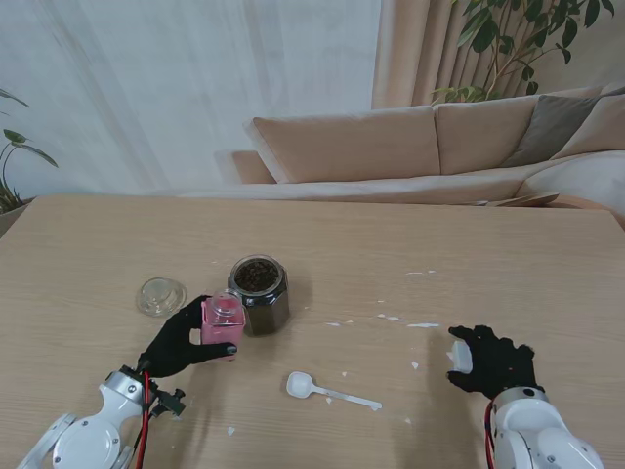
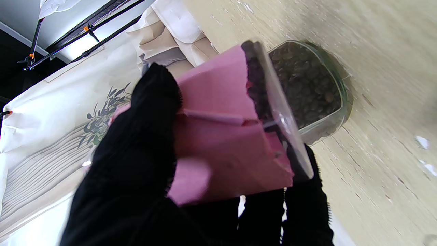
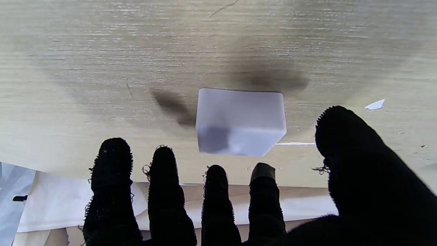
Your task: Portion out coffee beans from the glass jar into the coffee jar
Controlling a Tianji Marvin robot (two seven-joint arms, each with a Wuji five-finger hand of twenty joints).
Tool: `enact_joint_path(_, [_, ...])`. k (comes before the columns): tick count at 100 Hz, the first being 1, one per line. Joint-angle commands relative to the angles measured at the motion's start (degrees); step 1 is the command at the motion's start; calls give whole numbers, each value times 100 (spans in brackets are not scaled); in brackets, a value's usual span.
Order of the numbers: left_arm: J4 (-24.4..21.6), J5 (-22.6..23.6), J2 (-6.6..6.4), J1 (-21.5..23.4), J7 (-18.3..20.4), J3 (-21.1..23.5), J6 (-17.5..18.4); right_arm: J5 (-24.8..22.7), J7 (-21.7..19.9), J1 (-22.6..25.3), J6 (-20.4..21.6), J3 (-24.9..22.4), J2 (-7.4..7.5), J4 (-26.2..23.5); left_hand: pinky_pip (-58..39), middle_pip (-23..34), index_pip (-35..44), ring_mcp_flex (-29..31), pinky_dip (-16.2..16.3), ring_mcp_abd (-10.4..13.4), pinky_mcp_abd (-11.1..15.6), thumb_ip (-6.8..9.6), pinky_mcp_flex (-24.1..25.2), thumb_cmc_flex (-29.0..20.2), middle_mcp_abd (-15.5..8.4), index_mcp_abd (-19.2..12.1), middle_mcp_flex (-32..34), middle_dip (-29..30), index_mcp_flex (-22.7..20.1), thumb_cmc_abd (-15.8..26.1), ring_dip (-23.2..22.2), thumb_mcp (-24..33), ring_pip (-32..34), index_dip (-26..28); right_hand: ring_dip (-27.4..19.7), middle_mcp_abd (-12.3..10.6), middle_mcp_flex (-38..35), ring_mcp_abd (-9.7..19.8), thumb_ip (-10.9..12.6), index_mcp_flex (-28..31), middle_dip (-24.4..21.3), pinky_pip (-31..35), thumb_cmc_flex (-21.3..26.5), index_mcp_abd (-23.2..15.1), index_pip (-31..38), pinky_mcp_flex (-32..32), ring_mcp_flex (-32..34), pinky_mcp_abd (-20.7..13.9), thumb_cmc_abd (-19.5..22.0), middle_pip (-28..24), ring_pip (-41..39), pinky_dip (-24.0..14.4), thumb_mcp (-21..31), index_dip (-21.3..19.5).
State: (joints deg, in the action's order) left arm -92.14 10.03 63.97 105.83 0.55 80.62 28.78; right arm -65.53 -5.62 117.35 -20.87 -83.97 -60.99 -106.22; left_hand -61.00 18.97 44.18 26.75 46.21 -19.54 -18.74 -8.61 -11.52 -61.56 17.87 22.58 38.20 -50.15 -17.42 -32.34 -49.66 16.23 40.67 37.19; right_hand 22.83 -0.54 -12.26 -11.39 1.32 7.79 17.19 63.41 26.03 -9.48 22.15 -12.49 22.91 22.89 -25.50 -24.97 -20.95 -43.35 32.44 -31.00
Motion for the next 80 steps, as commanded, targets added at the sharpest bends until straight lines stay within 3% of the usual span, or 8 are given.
enact_joint_path(1, [-60, 9, 29, 39, 81, -5, -16, -87, -74, 3, 3, 64, -11, 81, -97, 661, 979, -187, 9, 87, 36, 422, -23, -1154, -580, -930, 310, -311, -240, 1179, 58, 911, -30, 437, 165, 148, 191, -271, -212, -203, 69, 267, -216, 186, -130, -177, 192, 89, -102, -72, -229, -207, 98, -143])
enact_joint_path(11, [-60, 7, 28, 36, 86, -9, -21, -72, 0, -59, -32, 150, -8, 208, -97, 659, 978, -188, 9, 84, 36, 421, -23, -1152, -576, -927, 306, -309, -239, 1179, 59, 909, -30, 437, 419, 204, 207, -295, -242, -180, 265, 737, -283, 256, -98, -505, 428, -21, -121, -342, -655, -486, 113, -311])
enact_joint_path(28, [-56, 16, 30, 30, 78, -12, -22, -89, 89, -139, -56, 252, -2, 360, -97, 662, 979, -185, 10, 78, 36, 422, -23, -1156, -576, -926, 312, -311, -241, 1176, 58, 912, -28, 437, 824, 206, 240, -176, -159, -44, 831, 1329, 210, 246, 411, -1045, 706, -360, -335, -1068, -1441, -703, 272, -783])
enact_joint_path(42, [-55, 14, 30, 26, 77, -14, -21, -50, 250, -165, -30, 303, -9, 442, -97, 659, 980, -187, 10, 82, 36, 421, -23, -1154, -576, -931, 308, -309, -241, 1178, 58, 913, -30, 438, 922, 187, 278, -30, -136, 237, 1370, 1464, 477, 294, 1044, -1508, 1007, -666, -676, -2026, -1843, -470, 1521, -1152])
enact_joint_path(52, [-55, 7, 29, 23, 84, -15, -18, 81, 437, -183, 28, 314, -28, 510, -97, 660, 977, -186, 10, 84, 36, 421, -23, -1155, -574, -925, 310, -310, -241, 1178, 57, 914, -29, 437, 927, 241, 29, 63, -164, 568, 1453, 1459, 719, 446, 1387, -1832, 1263, -842, -802, -2326, -1992, -296, 2082, -1185])
enact_joint_path(80, [-38, 2, 25, 13, 96, -10, 19, 199, 760, -154, 179, 263, -67, 484, -99, 658, 977, -183, 11, 82, 37, 420, -28, -1154, -578, -926, 309, -310, -244, 1177, 54, 916, -28, 439, 871, 370, -477, 179, -178, 1123, 1458, 1428, 1073, 659, 1854, -2292, 1614, -1090, -855, -2527, -2102, -16, 2588, -1014])
